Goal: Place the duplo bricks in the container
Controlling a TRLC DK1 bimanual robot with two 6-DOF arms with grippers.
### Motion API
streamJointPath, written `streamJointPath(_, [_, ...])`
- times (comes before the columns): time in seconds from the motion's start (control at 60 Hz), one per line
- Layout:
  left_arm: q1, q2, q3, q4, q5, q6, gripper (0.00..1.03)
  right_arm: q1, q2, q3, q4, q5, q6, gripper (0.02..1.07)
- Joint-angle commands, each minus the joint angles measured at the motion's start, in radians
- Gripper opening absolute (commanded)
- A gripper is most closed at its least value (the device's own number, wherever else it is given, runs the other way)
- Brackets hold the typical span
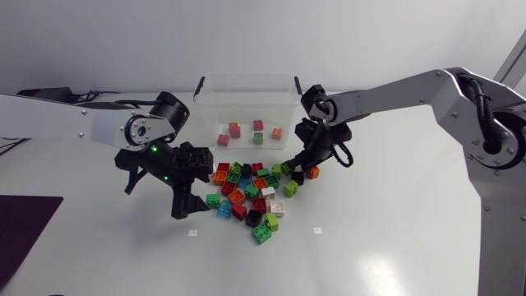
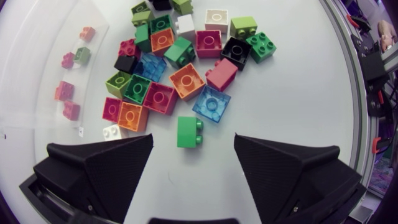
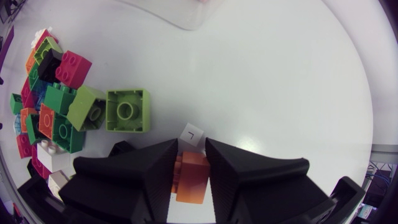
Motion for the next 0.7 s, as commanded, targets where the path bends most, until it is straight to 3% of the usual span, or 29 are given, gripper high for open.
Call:
streamJointPath(0.0, [0.005, 0.057, 0.035, -0.014, -0.005, 0.037, 0.97, -0.012, -0.01, -0.043, -0.022, -0.002, -0.016, 0.25])
streamJointPath(0.167, [0.004, 0.126, 0.064, -0.009, -0.005, 0.037, 0.96, -0.023, -0.08, -0.099, -0.01, 0.002, -0.028, 0.25])
streamJointPath(0.333, [0.004, 0.18, 0.097, -0.006, -0.005, 0.037, 0.87, -0.023, -0.155, -0.152, -0.005, 0.008, -0.034, 0.25])
streamJointPath(0.467, [0.005, 0.218, 0.114, -0.003, -0.005, 0.038, 0.64, -0.023, -0.229, -0.183, -0.008, 0.016, -0.039, 0.25])
streamJointPath(0.567, [0.005, 0.229, 0.116, -0.001, -0.005, 0.038, 0.38, -0.024, -0.284, -0.186, -0.016, 0.017, -0.042, 0.25])
streamJointPath(0.683, [-0.004, 0.232, 0.105, -0.003, -0.006, 0.046, 0.36, -0.03, -0.339, -0.163, -0.031, 0.017, -0.045, 0.25])
